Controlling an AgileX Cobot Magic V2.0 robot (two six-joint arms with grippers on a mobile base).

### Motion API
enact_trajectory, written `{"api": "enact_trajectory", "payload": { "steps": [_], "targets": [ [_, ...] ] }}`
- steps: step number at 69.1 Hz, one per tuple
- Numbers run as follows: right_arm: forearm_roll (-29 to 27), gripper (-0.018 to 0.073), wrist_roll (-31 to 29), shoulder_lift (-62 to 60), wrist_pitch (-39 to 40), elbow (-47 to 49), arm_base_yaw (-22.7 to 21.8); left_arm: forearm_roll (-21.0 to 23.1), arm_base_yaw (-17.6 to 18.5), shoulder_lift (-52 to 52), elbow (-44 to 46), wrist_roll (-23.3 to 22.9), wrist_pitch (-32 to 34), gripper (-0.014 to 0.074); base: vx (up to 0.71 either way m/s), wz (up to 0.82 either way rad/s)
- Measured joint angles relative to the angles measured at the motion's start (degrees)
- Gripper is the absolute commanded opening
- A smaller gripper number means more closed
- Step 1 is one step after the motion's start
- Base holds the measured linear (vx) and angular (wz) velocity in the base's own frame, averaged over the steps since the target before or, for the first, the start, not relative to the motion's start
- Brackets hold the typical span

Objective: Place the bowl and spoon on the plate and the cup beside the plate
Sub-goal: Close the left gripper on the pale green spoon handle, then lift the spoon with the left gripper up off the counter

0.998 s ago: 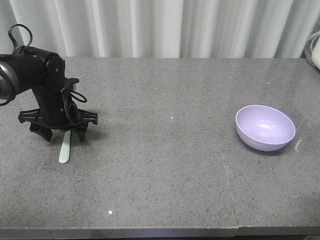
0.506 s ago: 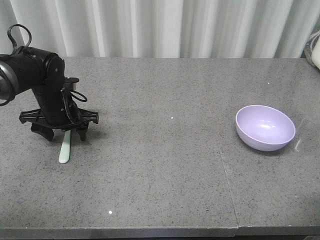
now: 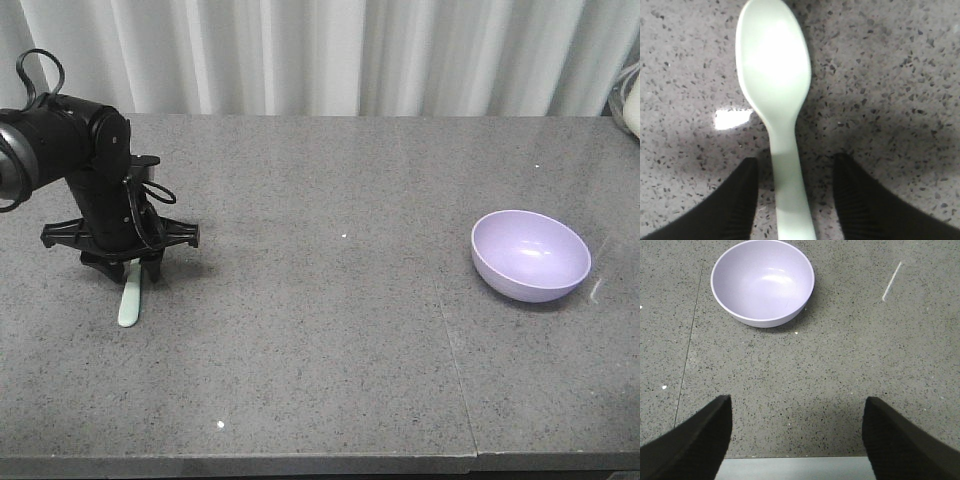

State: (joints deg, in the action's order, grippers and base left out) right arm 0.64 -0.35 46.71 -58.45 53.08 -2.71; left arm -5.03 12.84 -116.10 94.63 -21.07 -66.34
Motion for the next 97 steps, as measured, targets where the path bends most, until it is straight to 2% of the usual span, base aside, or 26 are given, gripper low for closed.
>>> {"api": "enact_trajectory", "payload": {
  "steps": [19, 43, 57, 82, 97],
  "targets": [
    [0.0, 0.0536, 0.0, 0.0, 0.0, 0.0, 0.0, 0.0, 0.0, 0.0, 0.0, 0.0, 2.5, -0.0008, 0.00, 0.00],
    [0.0, 0.0536, 0.0, 0.0, 0.0, 0.0, 0.0, 0.0, 0.0, 1.7, 0.0, 1.6, 4.1, -0.0008, 0.00, 0.00],
    [0.0, 0.0536, 0.0, 0.0, 0.0, 0.0, 0.0, 0.0, 0.0, 9.9, 0.0, 2.4, 3.7, -0.0008, 0.00, 0.00],
    [-0.1, 0.0536, 0.0, 0.0, 0.0, 0.0, 0.0, 0.0, -0.1, 26.7, 0.0, 4.7, -4.5, -0.0008, 0.00, 0.00],
    [-0.6, 0.0536, 0.0, 0.0, 0.0, 0.0, 0.0, 0.0, -0.1, 37.1, -0.2, 6.1, -5.7, -0.0008, 0.00, 0.00]
  ]
}}
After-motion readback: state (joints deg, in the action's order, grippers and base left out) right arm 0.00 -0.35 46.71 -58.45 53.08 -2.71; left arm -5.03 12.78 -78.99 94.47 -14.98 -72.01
